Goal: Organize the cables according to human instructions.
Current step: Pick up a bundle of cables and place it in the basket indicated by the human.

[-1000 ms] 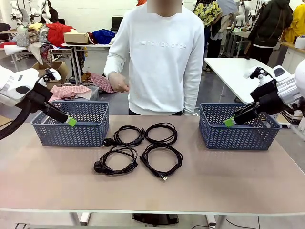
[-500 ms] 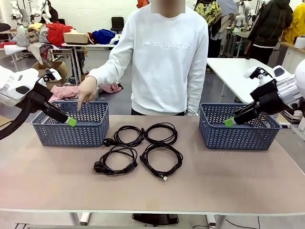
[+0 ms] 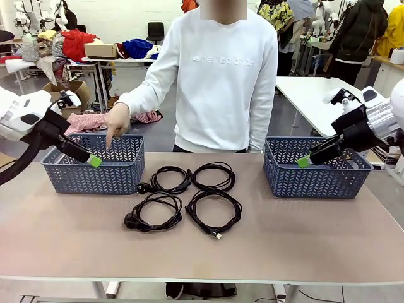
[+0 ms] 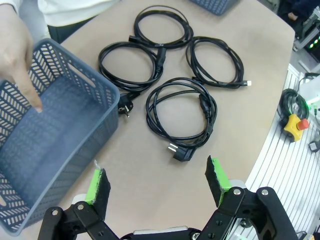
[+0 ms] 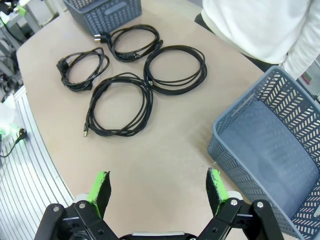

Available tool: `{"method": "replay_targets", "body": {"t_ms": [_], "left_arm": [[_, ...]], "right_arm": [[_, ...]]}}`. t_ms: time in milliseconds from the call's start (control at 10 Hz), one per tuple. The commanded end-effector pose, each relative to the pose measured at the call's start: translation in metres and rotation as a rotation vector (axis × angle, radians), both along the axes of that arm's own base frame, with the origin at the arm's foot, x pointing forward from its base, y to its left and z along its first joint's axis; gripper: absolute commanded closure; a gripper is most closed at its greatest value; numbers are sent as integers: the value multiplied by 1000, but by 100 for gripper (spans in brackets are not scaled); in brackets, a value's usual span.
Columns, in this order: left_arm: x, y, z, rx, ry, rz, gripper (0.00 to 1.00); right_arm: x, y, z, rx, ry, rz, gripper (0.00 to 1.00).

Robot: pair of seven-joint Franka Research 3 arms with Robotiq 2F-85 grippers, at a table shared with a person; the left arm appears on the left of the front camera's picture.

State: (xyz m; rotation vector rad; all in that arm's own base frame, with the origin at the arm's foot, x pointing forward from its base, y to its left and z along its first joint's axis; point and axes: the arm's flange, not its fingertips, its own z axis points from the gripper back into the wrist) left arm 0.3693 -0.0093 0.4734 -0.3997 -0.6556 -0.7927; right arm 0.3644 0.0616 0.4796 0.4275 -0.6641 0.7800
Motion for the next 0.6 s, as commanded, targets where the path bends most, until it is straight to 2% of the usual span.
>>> {"method": "replay_targets", "body": {"t_ms": [0,500], "left_arm": [[2,2,-2,-17,-9,-18,0],[0,0,0,0,0,0,0]], "right_arm": [[2,0,-2,12,-4,14,0],[2,0,-2,12,-4,14,0]]}}
